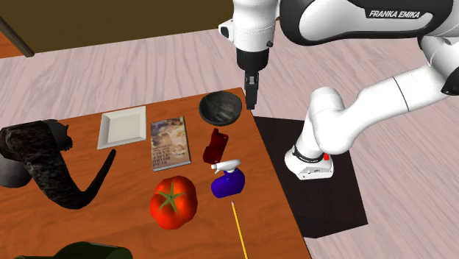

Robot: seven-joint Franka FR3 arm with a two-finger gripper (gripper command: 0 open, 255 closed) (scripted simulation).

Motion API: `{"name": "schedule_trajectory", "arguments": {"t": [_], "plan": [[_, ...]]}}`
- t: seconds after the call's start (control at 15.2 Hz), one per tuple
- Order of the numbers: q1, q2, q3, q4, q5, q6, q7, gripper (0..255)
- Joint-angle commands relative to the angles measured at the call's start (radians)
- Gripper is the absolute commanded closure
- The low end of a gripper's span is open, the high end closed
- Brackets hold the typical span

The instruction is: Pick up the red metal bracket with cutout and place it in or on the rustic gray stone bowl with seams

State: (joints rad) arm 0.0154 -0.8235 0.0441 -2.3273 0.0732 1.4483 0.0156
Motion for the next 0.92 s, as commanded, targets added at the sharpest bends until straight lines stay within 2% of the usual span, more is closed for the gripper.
{"name": "schedule_trajectory", "arguments": {"t": [0.0, 0.4, 0.86], "plan": [[0.0, 0.0, 0.0, 0.0, 0.0, 0.0, 0.0, 0], [0.103, 0.042, -0.046, -0.164, -0.041, 0.272, -0.282, 0], [0.226, 0.168, -0.102, -0.293, -0.066, 0.606, -0.604, 0]]}}
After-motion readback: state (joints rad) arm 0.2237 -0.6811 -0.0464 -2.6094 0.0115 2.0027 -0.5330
